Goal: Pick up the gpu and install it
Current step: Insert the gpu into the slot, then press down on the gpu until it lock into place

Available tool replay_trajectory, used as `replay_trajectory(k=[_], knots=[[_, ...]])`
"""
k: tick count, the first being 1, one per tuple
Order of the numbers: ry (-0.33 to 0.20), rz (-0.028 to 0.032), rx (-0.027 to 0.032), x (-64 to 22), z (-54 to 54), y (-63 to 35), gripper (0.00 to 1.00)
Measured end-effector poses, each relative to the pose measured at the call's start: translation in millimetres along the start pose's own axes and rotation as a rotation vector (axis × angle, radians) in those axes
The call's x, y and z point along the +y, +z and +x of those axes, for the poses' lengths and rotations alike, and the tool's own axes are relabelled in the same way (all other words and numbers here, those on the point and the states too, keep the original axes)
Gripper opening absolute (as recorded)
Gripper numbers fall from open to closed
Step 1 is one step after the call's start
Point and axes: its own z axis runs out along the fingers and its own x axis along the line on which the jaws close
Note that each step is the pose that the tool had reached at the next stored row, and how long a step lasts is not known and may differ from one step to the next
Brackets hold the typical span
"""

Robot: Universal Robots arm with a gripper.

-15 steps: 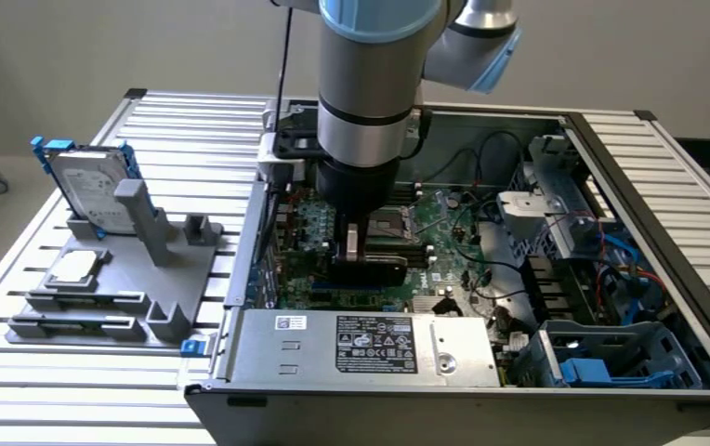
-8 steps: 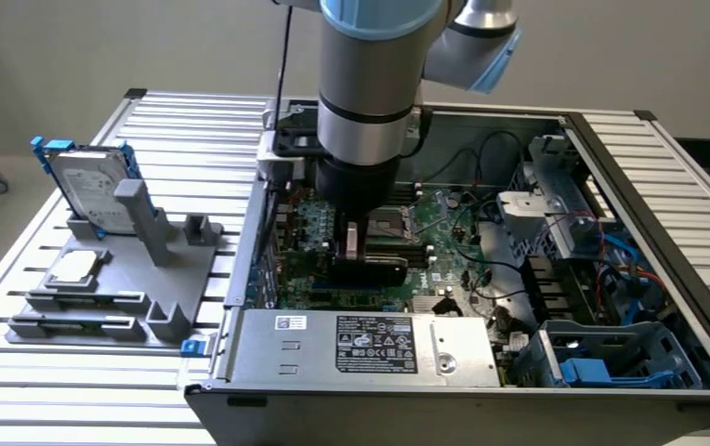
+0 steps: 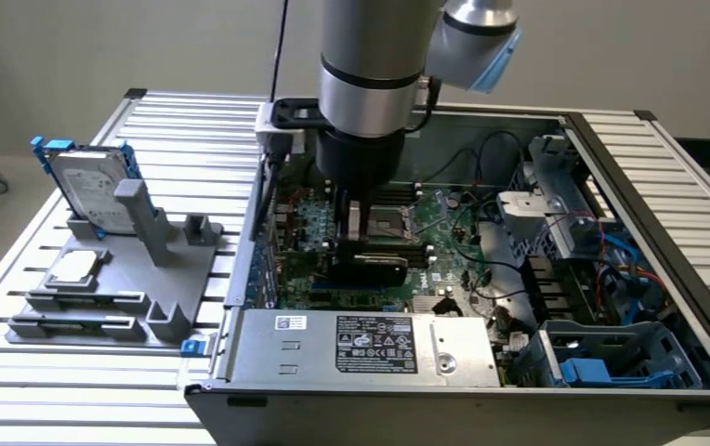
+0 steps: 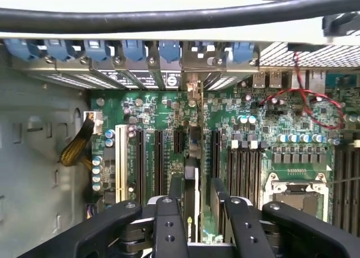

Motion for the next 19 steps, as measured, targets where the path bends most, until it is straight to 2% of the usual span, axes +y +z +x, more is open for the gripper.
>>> replay_trajectory(k=[3,6,9,11,12,14,19], knots=[[0.000,-0.0007,-0.0001,-2.7,-0.3,-10.4,0.35],[0.000,-0.0008,0.0000,-5.1,-0.5,-16.5,0.35],[0.000,-0.0007,-0.0002,-5.2,-0.5,-17.0,0.33],[0.000,-0.0007,-0.0002,-5.2,-0.5,-17.1,0.20],[0.000,-0.0008,-0.0001,-5.3,-0.5,-17.1,0.20],[0.000,-0.0009,-0.0001,-5.2,-0.5,-17.1,0.11],[0.000,-0.0010,0.0000,-5.3,-0.5,-17.1,0.11]])
